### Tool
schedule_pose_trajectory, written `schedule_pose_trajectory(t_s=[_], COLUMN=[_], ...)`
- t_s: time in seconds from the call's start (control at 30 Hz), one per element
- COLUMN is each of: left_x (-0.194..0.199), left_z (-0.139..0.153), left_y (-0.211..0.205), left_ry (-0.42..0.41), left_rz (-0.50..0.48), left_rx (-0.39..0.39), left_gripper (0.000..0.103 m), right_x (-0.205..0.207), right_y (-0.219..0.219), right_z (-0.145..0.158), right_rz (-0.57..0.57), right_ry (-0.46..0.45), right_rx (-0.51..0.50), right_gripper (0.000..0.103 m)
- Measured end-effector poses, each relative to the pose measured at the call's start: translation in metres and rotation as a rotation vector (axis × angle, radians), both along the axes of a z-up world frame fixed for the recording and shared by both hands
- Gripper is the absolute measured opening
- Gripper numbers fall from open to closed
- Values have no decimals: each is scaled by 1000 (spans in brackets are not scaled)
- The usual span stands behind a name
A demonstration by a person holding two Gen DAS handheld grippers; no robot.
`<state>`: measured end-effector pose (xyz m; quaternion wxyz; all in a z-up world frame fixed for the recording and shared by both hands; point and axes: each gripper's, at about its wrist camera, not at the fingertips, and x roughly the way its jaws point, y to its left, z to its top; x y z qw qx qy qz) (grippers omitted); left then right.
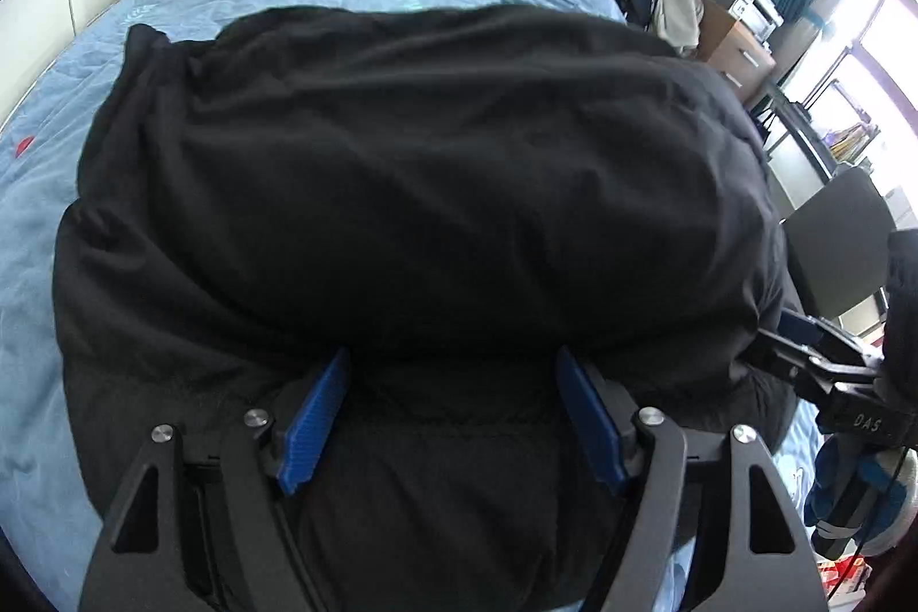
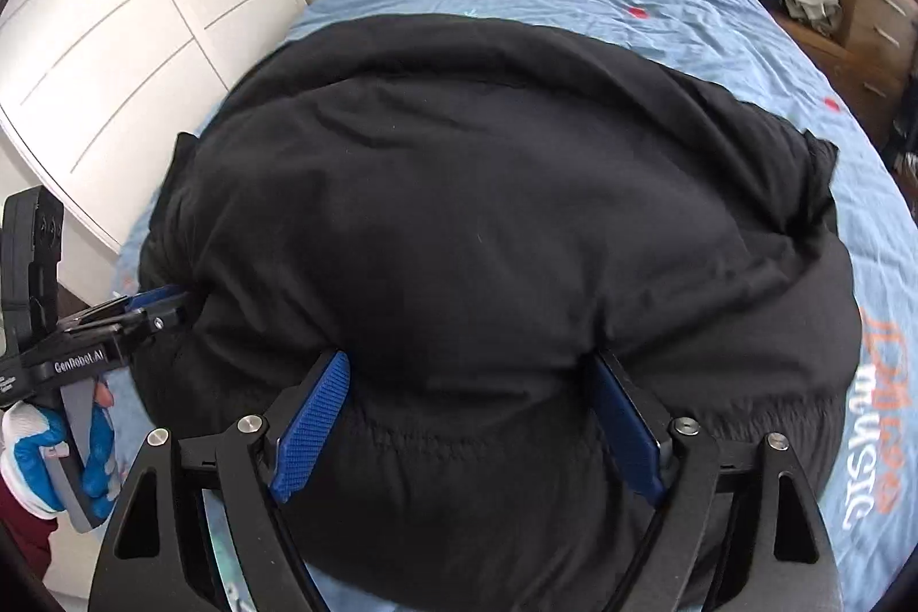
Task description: Fold large clothes
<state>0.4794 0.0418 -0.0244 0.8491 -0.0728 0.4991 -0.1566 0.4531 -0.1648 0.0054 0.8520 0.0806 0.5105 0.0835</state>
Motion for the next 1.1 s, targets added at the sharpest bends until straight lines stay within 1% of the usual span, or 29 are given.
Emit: schedule_pose_trajectory(t_s=[0.07,0.13,0.2,0.23,0.33,0.47,0.53,0.6,0.73,0.8,0.87,1.0,1.1], left_x=[11,24,43,51,81,125,150,165,177,179,179,180,174], left_z=[4,8,9,9,9,1,-9,-24,-49,-60,-68,-71,-63], left_y=[-6,-16,-29,-34,-46,-51,-52,-52,-50,-52,-52,-54,-59], left_ry=[-10,-24,-28,-31,-28,-8,15,39,66,66,67,64,48], left_rz=[-9,-26,-47,-53,-57,-29,-23,-17,13,21,28,26,32], left_rx=[10,46,93,111,156,182,183,186,185,180,169,186,227], left_gripper=[73,73,76,77,79,82,88,92,98,99,99,100,100], right_x=[15,35,53,65,94,122,133,149,162,164,166,164,166], right_y=[0,1,1,1,-10,-32,-38,-43,-39,-35,-36,-35,-34], right_z=[0,3,4,1,-9,-28,-37,-49,-75,-84,-93,-101,-99], right_rz=[5,20,31,37,2,-70,-104,-118,-116,-115,-118,-121,-128], right_ry=[-10,-20,-21,-8,29,76,93,114,149,151,152,141,150], right_rx=[-10,-26,-47,-53,-48,-7,11,21,-10,-34,-36,-39,-56], right_gripper=[87,87,87,87,89,90,91,94,100,102,103,103,103])
